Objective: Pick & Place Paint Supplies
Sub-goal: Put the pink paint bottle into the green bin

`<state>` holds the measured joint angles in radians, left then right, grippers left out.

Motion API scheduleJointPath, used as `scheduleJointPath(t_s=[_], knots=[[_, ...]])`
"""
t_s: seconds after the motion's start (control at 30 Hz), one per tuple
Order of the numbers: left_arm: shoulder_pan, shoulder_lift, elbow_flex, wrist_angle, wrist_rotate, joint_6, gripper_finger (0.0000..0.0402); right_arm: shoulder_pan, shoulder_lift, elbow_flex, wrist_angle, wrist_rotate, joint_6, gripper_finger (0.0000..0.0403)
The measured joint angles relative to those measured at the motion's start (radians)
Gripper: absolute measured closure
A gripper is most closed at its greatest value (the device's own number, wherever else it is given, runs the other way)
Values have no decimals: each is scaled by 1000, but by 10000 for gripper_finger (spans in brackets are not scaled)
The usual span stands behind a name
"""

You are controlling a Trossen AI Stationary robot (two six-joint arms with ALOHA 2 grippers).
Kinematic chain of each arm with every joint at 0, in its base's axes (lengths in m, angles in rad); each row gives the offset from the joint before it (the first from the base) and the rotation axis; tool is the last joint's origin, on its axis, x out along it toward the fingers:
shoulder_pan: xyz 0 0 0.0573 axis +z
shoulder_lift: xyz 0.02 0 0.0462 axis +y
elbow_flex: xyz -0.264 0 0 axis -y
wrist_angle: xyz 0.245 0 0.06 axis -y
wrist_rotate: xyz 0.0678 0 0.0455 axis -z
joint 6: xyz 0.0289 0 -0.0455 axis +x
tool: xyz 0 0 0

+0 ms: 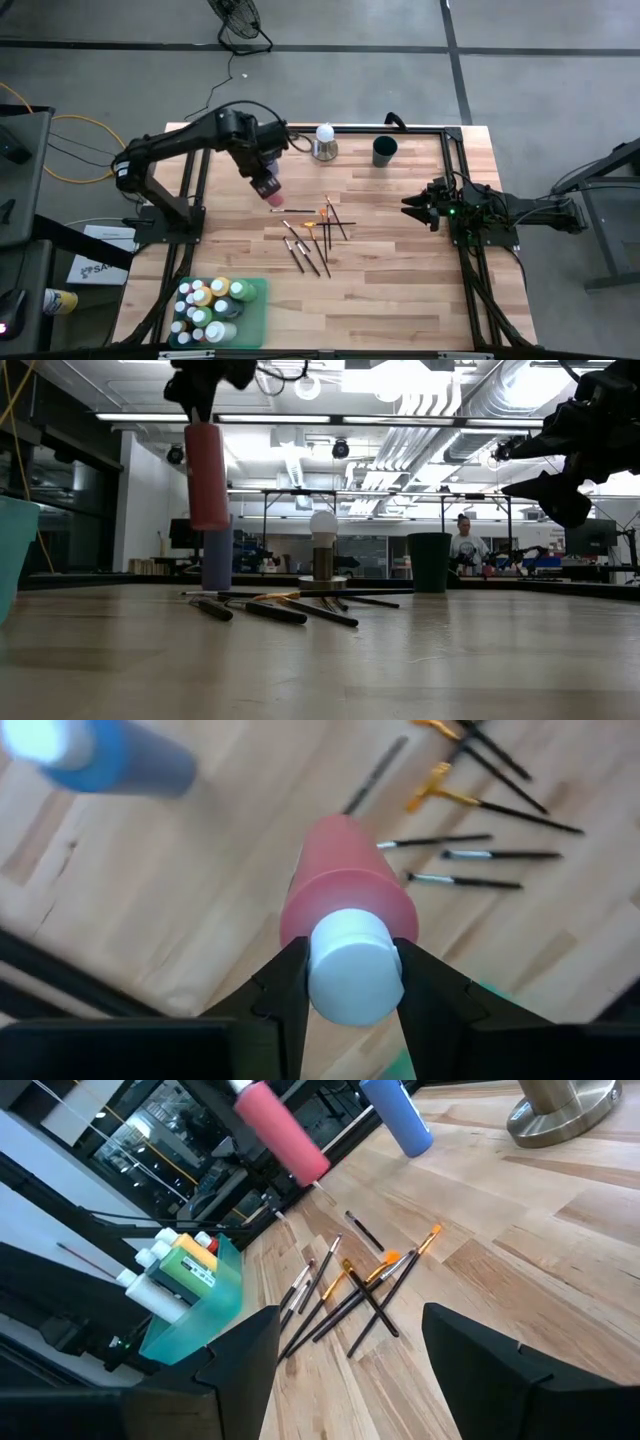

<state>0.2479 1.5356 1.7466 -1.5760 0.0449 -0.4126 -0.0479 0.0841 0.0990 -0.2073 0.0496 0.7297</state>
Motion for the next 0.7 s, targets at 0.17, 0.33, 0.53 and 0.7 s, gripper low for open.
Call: scheduleJointPath(t_s=[0.17, 0.33, 0.53, 0.7], knots=[[-126, -2, 36, 5, 7, 14, 285, 0, 0, 0, 0, 0, 0, 164], [-272, -2, 41, 5, 2, -11, 285, 0, 0, 0, 0, 0, 0, 164], [-459, -2, 41, 4, -33, -92, 285, 0, 0, 0, 0, 0, 0, 164], [-605, 3, 41, 18, -62, -144, 285, 0, 0, 0, 0, 0, 0, 164]])
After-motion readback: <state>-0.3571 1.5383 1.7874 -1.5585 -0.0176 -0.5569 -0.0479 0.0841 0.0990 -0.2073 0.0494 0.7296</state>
